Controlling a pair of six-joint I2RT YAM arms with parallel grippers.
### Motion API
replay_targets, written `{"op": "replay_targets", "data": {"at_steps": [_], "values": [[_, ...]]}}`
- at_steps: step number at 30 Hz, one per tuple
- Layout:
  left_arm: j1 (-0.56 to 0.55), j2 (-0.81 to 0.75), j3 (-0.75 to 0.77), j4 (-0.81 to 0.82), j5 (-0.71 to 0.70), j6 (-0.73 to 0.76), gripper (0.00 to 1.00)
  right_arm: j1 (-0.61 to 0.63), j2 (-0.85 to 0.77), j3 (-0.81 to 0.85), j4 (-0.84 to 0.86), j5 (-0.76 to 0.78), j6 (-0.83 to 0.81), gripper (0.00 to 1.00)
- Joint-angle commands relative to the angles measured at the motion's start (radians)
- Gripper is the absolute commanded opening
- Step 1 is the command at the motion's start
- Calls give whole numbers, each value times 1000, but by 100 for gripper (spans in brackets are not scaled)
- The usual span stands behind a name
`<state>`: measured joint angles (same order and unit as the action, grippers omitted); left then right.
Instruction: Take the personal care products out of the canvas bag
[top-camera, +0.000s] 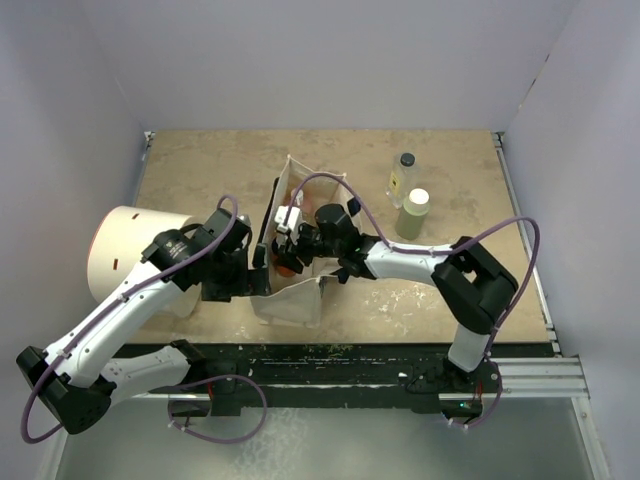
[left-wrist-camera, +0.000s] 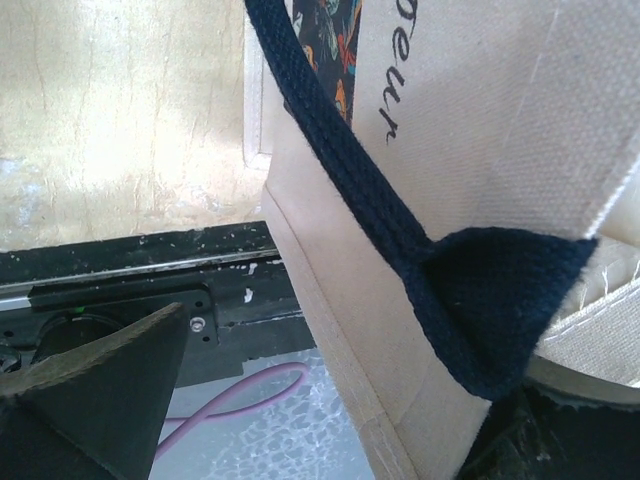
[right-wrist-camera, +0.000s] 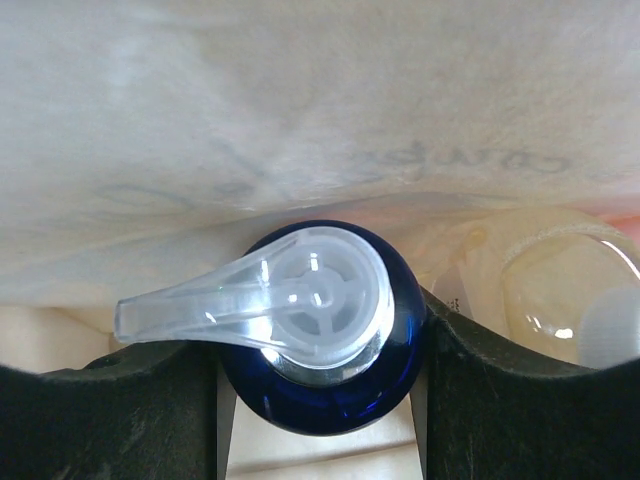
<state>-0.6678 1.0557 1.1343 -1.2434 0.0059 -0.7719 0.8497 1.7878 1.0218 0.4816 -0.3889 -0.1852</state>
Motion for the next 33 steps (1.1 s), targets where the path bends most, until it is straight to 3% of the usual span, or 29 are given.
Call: {"op": "replay_targets", "data": {"at_steps": [1,12,25,33], "values": [[3,-19,15,16,35,-41,99,-5,-138,46,53,-61,9,1],[2,-37,13,10,10,-82,99,-17,-284,48,14,-27,73,0],[2,-17,150,18,-91,-134,99,-132,-500,146,-149,29,162,0],[2,20,189,49,-121,-134,99,-206,-667,185,-264,311,106,0]]}}
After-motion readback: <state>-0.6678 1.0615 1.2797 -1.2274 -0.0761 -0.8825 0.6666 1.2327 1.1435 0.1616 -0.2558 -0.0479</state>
